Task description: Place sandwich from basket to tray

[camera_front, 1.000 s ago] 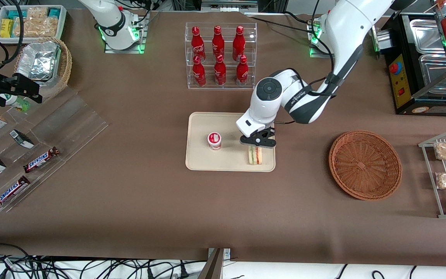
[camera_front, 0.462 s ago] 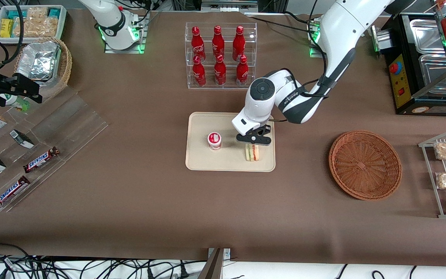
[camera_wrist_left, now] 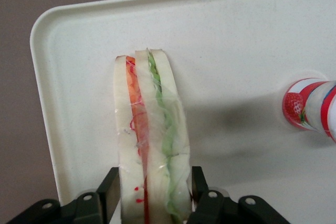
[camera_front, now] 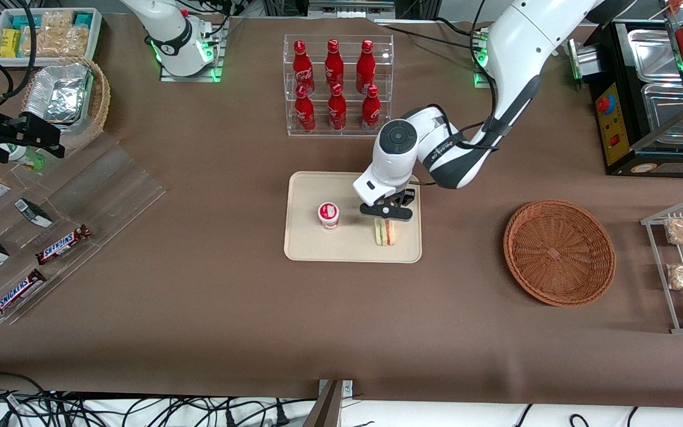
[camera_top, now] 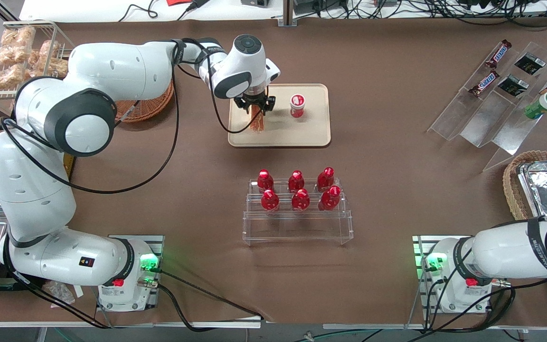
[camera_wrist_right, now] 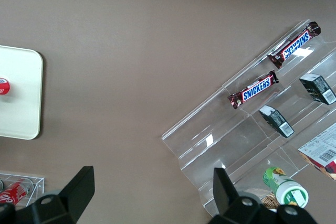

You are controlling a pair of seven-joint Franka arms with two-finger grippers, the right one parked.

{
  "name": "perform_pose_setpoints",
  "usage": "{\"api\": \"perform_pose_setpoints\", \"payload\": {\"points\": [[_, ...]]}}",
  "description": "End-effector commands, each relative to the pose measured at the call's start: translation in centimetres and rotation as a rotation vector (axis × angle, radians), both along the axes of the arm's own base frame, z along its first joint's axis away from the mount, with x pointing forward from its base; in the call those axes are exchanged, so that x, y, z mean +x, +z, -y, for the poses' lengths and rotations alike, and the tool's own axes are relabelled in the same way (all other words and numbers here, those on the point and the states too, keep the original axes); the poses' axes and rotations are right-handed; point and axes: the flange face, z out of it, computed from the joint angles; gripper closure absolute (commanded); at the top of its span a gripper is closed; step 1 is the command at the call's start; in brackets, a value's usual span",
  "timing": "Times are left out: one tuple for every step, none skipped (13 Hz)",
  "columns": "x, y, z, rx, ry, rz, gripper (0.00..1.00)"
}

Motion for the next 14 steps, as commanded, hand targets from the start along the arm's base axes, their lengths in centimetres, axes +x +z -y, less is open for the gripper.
{"api": "perform_pose_setpoints", "payload": {"points": [[1.0,2.0,-0.3,0.032,0.021,0.031,0.0],[2.2,3.6,-0.6,0.026,0.045,0.046,0.0],[3.3,5.3,-0.9,0.041,0.078,0.05,0.0],[4.6,7.1,-1.3,0.061,0.143,0.055,0.0],[6.2,9.4,-2.3,0.092,0.22,0.055,0.0],[7.9,11.5,-4.0,0.122,0.271,0.048,0.0],[9.6,13.3,-6.2,0.14,0.318,0.04,0.0],[10.8,14.5,-8.2,0.149,0.358,0.038,0.0],[11.6,16.2,-9.8,0.147,0.388,0.058,0.0],[12.5,17.8,-11.9,0.141,0.423,0.076,0.0],[12.9,19.2,-13.4,0.13,0.45,0.088,0.0],[12.9,20.6,-14.0,0.109,0.47,0.091,0.0],[13.3,21.7,-15.6,0.098,0.5,0.096,0.0],[13.3,22.8,-16.7,0.096,0.518,0.089,0.0]]}}
